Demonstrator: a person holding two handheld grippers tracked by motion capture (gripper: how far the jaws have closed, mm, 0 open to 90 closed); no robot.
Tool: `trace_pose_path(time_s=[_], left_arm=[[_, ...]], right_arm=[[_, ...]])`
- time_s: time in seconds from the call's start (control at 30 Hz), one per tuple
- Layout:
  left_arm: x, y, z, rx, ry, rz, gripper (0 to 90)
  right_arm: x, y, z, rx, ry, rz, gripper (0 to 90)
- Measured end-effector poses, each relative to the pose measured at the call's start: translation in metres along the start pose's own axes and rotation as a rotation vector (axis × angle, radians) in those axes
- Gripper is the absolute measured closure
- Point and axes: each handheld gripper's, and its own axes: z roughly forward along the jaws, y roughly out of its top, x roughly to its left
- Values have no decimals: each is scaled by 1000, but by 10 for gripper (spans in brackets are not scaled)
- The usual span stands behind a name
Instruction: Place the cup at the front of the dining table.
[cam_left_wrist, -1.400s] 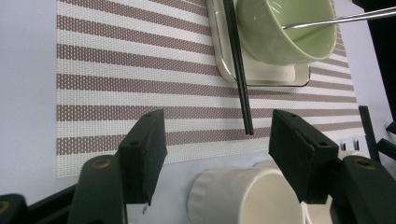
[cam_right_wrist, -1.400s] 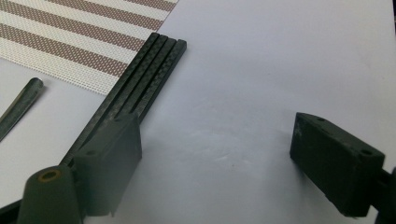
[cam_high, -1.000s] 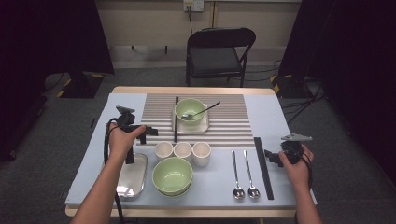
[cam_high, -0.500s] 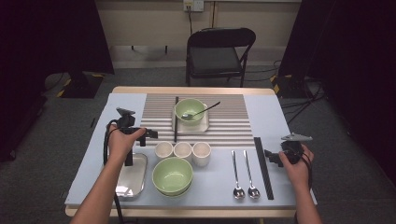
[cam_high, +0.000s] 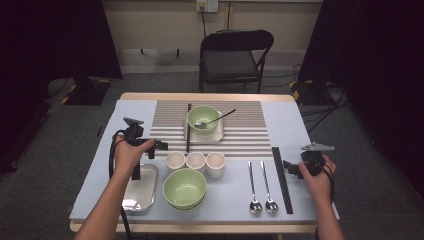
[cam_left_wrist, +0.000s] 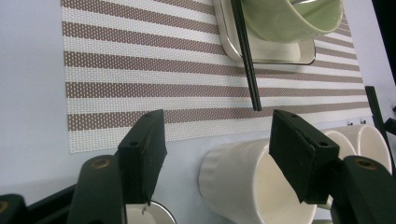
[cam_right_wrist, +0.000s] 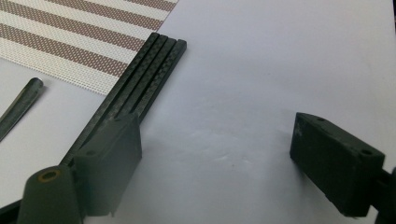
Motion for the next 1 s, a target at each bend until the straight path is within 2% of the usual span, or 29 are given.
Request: trace_pose_path(time_s=[0.07, 0.23, 0.37, 0.7, 0.73, 1.0], left_arm=[[0, 0, 0, 7, -6, 11, 363], [-1, -2, 0, -1, 3, 11, 364], [-2, -4, 0, 4, -6, 17, 364], [-4, -6, -1, 12, 11, 39, 363], [-4, -7, -1, 17, 0, 43, 363], [-9, -9, -1, 22, -2, 61, 363]], right_arm=[[0, 0, 0, 0, 0, 0, 151], [0, 0, 0, 0, 0, -1, 151], [0, 0, 0, 0, 0, 0, 150], [0, 0, 0, 0, 1, 0, 151], [0, 0, 0, 0, 1, 0, 151], [0, 0, 0, 0, -1, -1, 151]])
